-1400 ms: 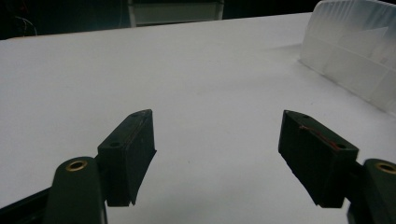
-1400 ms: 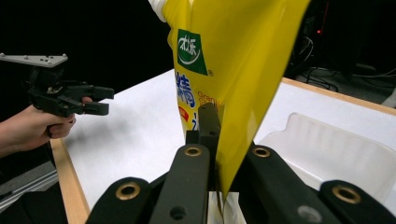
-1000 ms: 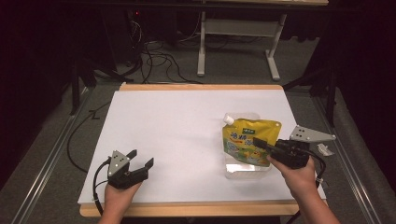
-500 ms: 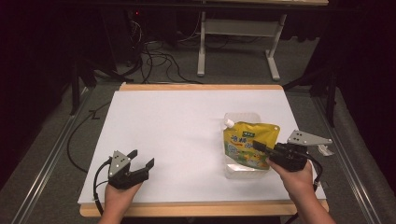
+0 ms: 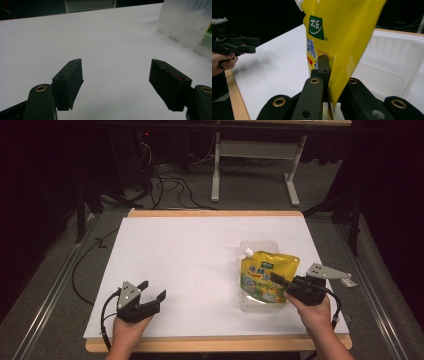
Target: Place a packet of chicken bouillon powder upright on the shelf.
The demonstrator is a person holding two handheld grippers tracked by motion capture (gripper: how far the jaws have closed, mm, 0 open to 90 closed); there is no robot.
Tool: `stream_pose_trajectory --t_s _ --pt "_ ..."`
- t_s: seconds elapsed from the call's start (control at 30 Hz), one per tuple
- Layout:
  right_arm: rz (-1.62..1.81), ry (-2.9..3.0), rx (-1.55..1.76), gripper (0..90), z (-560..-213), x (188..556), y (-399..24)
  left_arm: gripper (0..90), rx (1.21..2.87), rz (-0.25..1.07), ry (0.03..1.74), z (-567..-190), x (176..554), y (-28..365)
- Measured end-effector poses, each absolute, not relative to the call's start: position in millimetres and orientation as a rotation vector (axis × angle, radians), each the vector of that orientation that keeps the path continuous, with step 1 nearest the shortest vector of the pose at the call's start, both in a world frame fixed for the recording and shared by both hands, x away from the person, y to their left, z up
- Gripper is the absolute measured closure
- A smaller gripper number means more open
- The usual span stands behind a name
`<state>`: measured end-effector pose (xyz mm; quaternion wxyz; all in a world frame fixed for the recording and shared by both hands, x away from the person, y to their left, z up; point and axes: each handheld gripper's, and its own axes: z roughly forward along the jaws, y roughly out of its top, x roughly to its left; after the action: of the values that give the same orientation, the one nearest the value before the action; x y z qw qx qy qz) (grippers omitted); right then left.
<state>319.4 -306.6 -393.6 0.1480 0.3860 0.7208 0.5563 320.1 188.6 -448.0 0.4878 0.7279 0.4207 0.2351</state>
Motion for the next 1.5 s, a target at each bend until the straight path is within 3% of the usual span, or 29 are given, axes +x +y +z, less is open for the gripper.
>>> stream_pose_trajectory --t_s 0.27,0.6,0.9,0.93,0.97,1.0,1.07,1.3,1.5 --pt "1.626 2.009 1.163 87.1 -412 312 -320 27.4 1.773 0.560 1.017 -449 320 188" --pt "1.559 1.995 1.161 79.8 -412 308 -318 27.3 1.778 0.553 0.999 -448 320 185" --pt "1.537 1.956 1.204 57.4 -410 304 -321 27.3 1.781 0.540 0.987 -448 321 183" --pt "1.535 1.941 1.215 49.6 -408 303 -322 27.3 1.782 0.539 0.986 -448 321 183" --pt "1.535 1.941 1.215 49.6 -408 303 -322 27.3 1.781 0.539 0.984 -447 321 182" --pt "1.525 1.928 1.220 41.6 -407 301 -321 27.2 1.779 0.537 0.983 -447 321 182" --pt "1.508 1.911 1.225 36.6 -404 298 -320 27.2 1.775 0.527 0.975 -446 320 180" --pt "1.488 1.854 1.220 24.3 -393 287 -321 27.2 1.773 0.514 0.941 -442 317 173" --pt "1.463 1.829 1.207 19.2 -384 280 -323 27.1 1.798 0.518 0.919 -441 318 167"
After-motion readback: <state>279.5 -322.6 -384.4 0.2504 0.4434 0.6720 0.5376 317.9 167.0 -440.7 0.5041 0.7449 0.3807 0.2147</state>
